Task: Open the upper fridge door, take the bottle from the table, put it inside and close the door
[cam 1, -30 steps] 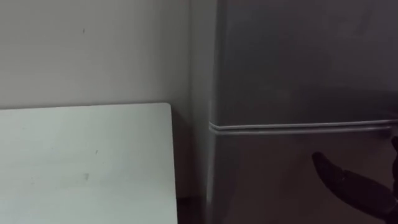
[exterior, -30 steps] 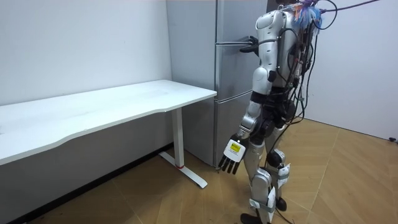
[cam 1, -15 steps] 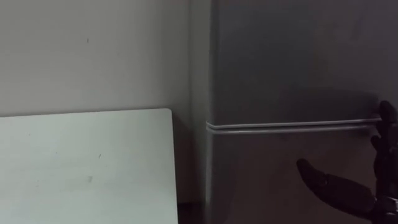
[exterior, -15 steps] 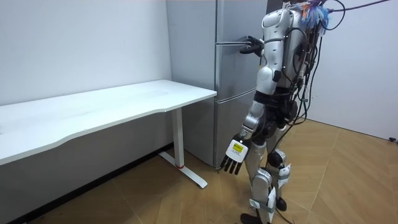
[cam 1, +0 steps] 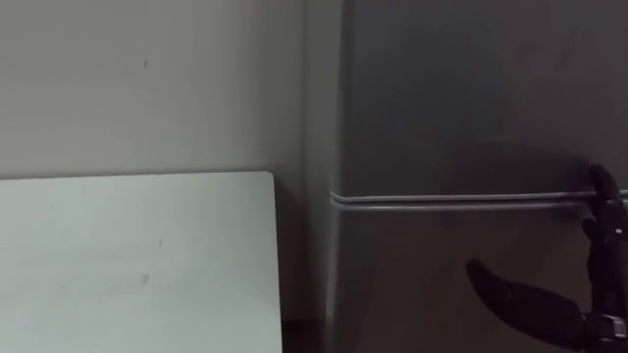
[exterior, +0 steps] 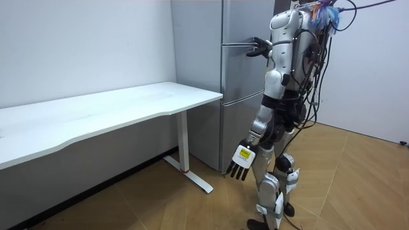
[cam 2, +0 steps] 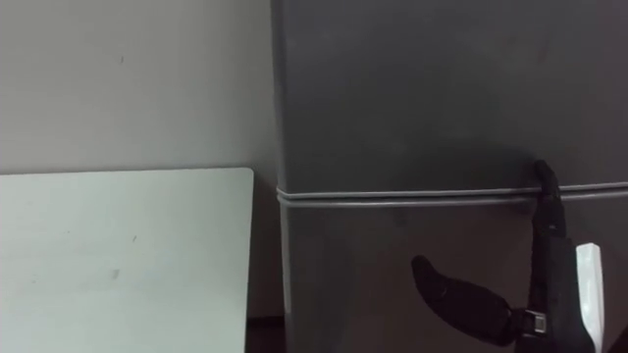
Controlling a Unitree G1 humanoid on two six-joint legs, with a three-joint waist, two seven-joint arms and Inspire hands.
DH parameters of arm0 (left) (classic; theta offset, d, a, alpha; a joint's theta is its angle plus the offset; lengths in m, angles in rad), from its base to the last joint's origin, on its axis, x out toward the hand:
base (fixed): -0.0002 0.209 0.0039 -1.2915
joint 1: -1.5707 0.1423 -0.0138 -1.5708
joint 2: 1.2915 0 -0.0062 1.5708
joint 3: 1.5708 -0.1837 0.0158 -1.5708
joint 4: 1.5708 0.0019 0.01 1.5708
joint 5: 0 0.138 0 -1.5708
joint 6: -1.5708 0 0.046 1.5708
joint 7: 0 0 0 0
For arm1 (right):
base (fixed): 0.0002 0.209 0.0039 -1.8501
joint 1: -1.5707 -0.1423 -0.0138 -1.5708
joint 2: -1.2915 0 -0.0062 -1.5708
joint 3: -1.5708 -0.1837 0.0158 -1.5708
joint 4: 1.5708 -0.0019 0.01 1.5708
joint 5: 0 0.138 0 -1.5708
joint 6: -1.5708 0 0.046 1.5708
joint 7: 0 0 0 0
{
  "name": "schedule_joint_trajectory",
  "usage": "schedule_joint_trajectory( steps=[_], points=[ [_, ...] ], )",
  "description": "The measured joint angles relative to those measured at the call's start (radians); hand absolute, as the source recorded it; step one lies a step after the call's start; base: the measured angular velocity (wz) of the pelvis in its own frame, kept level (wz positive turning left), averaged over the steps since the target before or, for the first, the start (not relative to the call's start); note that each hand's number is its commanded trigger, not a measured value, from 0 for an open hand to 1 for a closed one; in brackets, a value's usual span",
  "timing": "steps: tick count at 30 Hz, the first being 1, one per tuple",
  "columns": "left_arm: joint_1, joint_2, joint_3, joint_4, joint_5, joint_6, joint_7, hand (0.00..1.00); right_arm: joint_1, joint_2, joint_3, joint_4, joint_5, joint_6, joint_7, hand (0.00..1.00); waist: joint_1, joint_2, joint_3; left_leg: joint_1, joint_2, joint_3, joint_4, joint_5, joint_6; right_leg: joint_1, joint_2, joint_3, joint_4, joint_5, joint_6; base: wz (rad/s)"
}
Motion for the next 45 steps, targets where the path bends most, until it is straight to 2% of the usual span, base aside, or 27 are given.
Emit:
schedule_joint_trajectory(
  steps=[10,14,17,19,21,24,27,35,39,45],
  points=[
    [0.012,-0.008,0.047,0.001,-0.003,0.0,0.0,0.0,0.007,0.002,-0.035,0.005,0.016,0.0,0.007,0.0,-0.001,-0.006,0.0002,0.007,0.0,-0.005,0.0,0.0,0.001,0.018,-0.001,-0.013,-0.007,0.003,0.0,0.03],
    [0.02,-0.009,0.083,0.001,-0.001,0.001,0.0,0.0,0.007,-0.01,-0.078,0.012,0.053,0.0,0.028,0.0,-0.025,-0.015,0.003,0.016,-0.003,-0.024,-0.001,0.0,0.001,0.042,-0.001,-0.024,-0.02,0.003,0.003,0.13],
    [0.023,-0.009,0.085,0.001,0.0,0.003,0.002,0.0,-0.006,-0.012,-0.138,0.02,0.053,0.0,0.01,0.0,-0.028,-0.016,0.0032,0.012,-0.006,-0.035,-0.001,0.0,0.001,0.045,-0.005,-0.037,-0.021,0.002,0.005,0.13],
    [0.024,-0.01,0.091,0.0,0.0,0.004,0.003,0.0,-0.036,-0.028,-0.176,0.029,0.052,0.0,-0.007,0.0,-0.028,-0.016,0.0031,0.01,-0.006,-0.038,0.0,0.0,0.001,0.044,-0.005,-0.041,-0.021,0.001,0.005,0.08],
    [0.025,-0.013,0.104,0.0,0.014,0.004,0.006,0.0,-0.076,-0.088,-0.215,0.031,0.052,-0.013,-0.024,0.0,-0.028,-0.016,0.0027,0.009,-0.006,-0.041,0.0,0.0,0.001,0.045,-0.005,-0.043,-0.021,0.001,0.006,0.04],
    [0.032,-0.012,0.123,-0.011,0.042,0.004,0.009,0.0,-0.114,-0.142,-0.274,0.031,0.048,-0.041,-0.059,0.0,-0.029,-0.02,0.0027,0.009,-0.006,-0.046,0.0,0.0,0.001,0.048,-0.005,-0.048,-0.021,0.001,0.006,0.06],
    [0.033,-0.008,0.124,-0.02,0.059,0.004,0.011,0.0,-0.127,-0.167,-0.323,0.031,0.048,-0.061,-0.105,0.0,-0.029,-0.027,0.0011,0.007,-0.006,-0.052,0.0,0.0,0.001,0.047,-0.005,-0.057,-0.02,0.001,0.006,0.08],
    [0.048,0.001,0.131,-0.04,0.077,0.004,0.03,0.0,-0.101,-0.168,-0.346,0.064,0.069,-0.094,-0.119,0.0,-0.055,-0.037,0.003,0.01,-0.005,-0.05,-0.005,0.0,0.001,0.046,-0.007,-0.065,-0.018,0.001,0.006,-0.01],
    [0.049,0.002,0.151,-0.04,0.078,0.012,0.036,0.0,-0.051,-0.168,-0.384,0.118,0.09,-0.09,-0.129,0.0,-0.056,-0.043,0.0004,0.012,-0.005,-0.047,-0.012,-0.001,0.002,0.044,-0.007,-0.064,-0.017,0.001,0.006,-0.02],
    [0.055,0.002,0.161,-0.043,0.078,0.022,0.055,0.0,-0.036,-0.167,-0.427,0.21,0.126,-0.094,-0.158,0.0,-0.065,-0.039,-0.0053,0.018,-0.005,-0.045,-0.012,-0.001,0.002,0.05,-0.007,-0.065,-0.016,0.001,0.006,0.0]
  ],
)
